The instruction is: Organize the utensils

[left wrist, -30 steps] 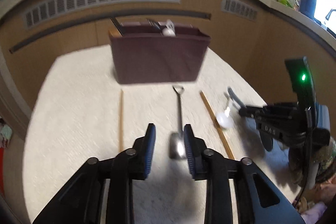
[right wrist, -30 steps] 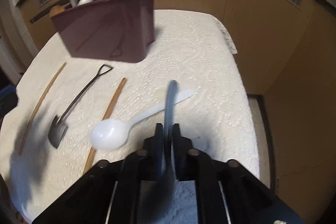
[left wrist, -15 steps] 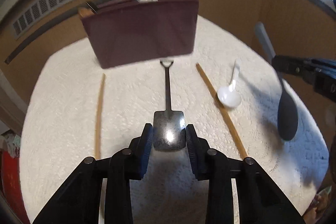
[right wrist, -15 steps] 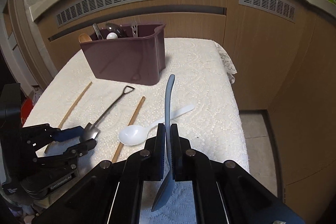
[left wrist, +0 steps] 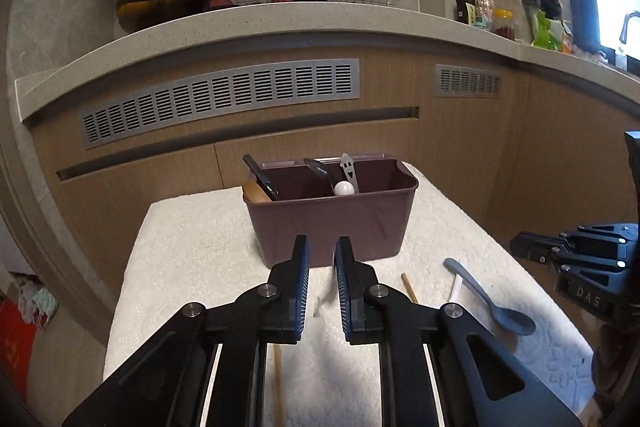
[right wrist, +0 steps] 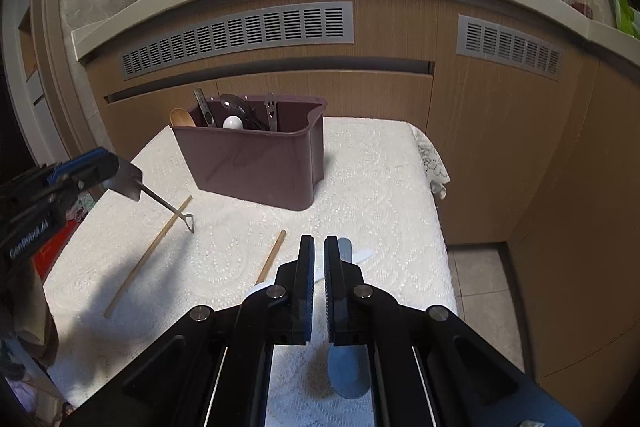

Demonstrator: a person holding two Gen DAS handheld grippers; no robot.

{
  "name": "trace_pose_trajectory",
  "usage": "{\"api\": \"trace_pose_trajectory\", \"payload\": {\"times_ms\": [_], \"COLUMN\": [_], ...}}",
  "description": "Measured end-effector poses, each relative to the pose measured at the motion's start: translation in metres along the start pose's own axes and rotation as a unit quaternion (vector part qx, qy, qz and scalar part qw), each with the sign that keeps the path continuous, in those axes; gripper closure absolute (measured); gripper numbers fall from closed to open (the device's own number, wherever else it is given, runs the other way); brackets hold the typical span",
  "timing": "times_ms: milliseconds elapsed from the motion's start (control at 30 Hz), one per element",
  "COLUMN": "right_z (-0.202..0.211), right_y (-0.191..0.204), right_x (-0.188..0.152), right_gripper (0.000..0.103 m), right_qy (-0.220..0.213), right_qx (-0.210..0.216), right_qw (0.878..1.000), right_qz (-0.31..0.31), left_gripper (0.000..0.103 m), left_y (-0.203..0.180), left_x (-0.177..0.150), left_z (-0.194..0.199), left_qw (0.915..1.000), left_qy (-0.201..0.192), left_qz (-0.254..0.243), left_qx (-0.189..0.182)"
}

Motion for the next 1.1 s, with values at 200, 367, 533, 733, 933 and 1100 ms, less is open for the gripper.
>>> {"api": "trace_pose_trajectory", "payload": {"times_ms": [200,367,533,733,933,1100], "right_z": [-0.007,-0.022,-0.035,-0.045,-0.041,-0.033], "right_y": [-0.009,-0.034,-0.043,-0.04,-0.037,-0.04], "right_x": [-0.008,-0.031,-0.054,-0.062,-0.062,-0.066], "right_gripper": [0.098,0.091,0.089,0.089,0.078,0.078], "right_qy": [0.012,0.051,0.082,0.099,0.09,0.077], "right_qx": [0.004,-0.016,-0.026,-0.021,-0.02,-0.018], "right_qw": [1.0,0.999,0.996,0.995,0.996,0.997], "right_qz": [0.009,0.008,0.01,0.005,0.008,0.01], "left_gripper": [0.091,0.091,0.09,0.064,0.053,0.05], "left_y": [0.001,0.026,0.038,-0.008,-0.016,-0.014], "left_x": [-0.009,-0.028,-0.066,-0.107,-0.104,-0.107], "left_z": [-0.013,-0.012,-0.007,-0.018,-0.058,-0.026], "left_qw": [0.9997,0.9983,0.9934,0.9786,0.9635,0.973], "left_qy": [0.025,0.049,0.1,0.177,0.246,0.213], "left_qz": [0.005,0.03,0.051,0.027,0.045,0.027], "left_qx": [-0.006,0.007,-0.024,-0.102,-0.096,-0.085]}}
Point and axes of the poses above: each gripper's, at about its wrist camera, not at the fingertips, and z roughly against the way its jaws point, y to its left, x to its top, the point moved 9 cm from there along -z, roughly the way its jaws point, and after that the axes turned 5 degrees about -z, right-handed, at the moved point
